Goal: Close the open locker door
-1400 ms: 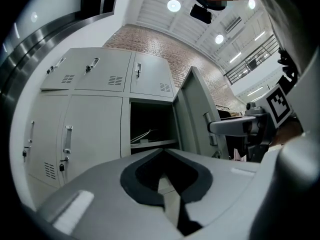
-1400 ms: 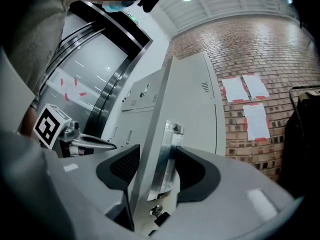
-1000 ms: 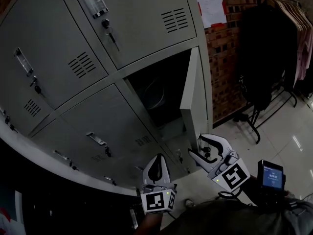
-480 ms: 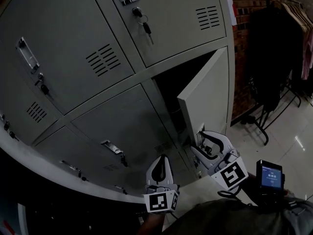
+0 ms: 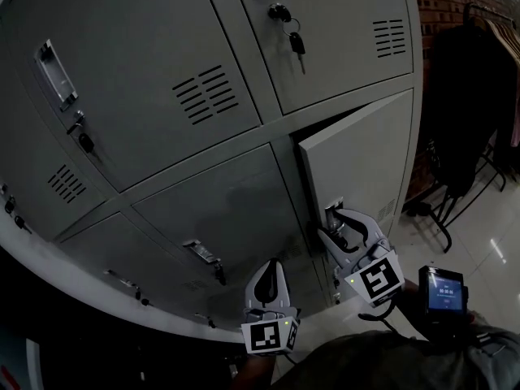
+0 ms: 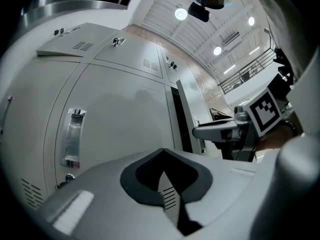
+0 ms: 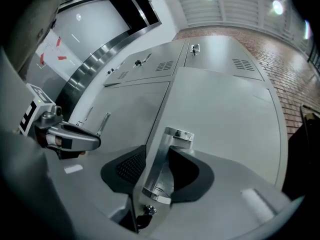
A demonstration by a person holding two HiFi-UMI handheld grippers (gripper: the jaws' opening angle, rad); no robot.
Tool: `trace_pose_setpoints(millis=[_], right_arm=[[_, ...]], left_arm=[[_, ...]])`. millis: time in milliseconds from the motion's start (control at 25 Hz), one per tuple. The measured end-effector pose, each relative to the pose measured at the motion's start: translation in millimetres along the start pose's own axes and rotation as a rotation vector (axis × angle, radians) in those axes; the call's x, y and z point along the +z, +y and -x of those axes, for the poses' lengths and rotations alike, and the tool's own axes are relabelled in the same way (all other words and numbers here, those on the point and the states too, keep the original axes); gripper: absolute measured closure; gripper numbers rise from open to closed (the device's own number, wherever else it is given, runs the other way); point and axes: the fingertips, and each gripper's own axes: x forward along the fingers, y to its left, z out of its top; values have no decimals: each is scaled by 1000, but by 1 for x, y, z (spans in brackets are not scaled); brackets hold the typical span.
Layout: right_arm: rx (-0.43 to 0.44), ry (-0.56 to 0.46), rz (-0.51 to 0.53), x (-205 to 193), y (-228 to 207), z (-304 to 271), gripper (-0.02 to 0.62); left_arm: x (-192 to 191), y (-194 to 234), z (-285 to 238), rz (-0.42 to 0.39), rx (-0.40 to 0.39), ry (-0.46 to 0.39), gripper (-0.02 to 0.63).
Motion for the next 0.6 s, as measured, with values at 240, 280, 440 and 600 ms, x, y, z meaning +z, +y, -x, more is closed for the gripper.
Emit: trace_pose_setpoints(millis=[240,280,440,600], right_arm=[[-33,29,24,-9,-6,-24,442],[-36,31,27,-10,-7,-26,442],[-41,36,34,-13,-9,-35,446],[-35,32,32,-13,-10,-38,448]], left_arm=[[-3,17,0,1,31,4,606],[-4,19,0,1,34,6,606],[-3,23,0,2,44,0,606],[-5,25,2,-3,50,13,606]])
